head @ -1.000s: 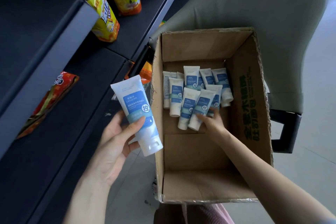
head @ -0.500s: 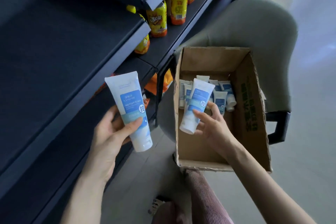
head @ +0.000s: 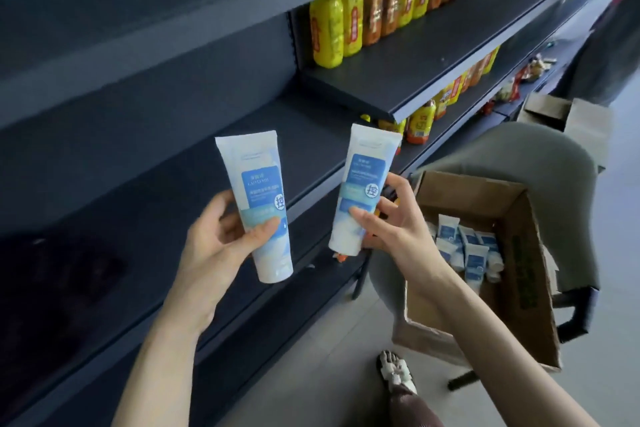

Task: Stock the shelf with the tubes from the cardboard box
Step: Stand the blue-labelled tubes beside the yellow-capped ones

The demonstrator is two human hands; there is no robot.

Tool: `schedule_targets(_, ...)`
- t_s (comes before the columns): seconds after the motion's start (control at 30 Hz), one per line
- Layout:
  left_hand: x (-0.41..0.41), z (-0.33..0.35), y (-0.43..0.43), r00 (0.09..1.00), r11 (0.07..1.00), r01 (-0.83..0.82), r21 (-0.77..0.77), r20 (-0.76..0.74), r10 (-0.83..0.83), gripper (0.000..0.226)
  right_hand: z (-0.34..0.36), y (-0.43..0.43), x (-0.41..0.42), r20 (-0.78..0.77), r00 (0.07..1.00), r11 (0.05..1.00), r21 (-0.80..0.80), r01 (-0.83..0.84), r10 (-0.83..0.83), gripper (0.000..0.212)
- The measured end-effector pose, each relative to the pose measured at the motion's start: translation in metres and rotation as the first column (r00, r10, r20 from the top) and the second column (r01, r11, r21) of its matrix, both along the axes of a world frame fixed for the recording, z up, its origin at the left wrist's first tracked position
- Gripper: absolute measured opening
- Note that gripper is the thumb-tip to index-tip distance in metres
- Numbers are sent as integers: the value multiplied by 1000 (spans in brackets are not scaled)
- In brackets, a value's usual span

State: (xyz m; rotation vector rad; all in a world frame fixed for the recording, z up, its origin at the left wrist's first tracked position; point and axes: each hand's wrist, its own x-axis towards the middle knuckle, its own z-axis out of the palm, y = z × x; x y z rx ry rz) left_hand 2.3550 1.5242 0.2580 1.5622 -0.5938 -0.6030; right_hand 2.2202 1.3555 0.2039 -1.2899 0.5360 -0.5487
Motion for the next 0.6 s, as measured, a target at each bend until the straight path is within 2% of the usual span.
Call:
schedule_targets(0.07,1,21,19,998,999,-26,-35,52,28,41,22,15,9,30,999,998,-53,-43,44,55)
schedule_targets(0.2,3,59,54,980,990,-102,-101,163,118,39,62,39,24,111,985,983,-143,-113,129,50)
schedule_targets(0.37,0,99,93,940,969,-163,-186,270,210,41,105,66,39,169,961,952,-252,-172,218,53)
schedule_targets(0.6,-1,136,146,845,902,-307,-304,348,405,43,145,94,61,259,917,936,-260,-236,303,57)
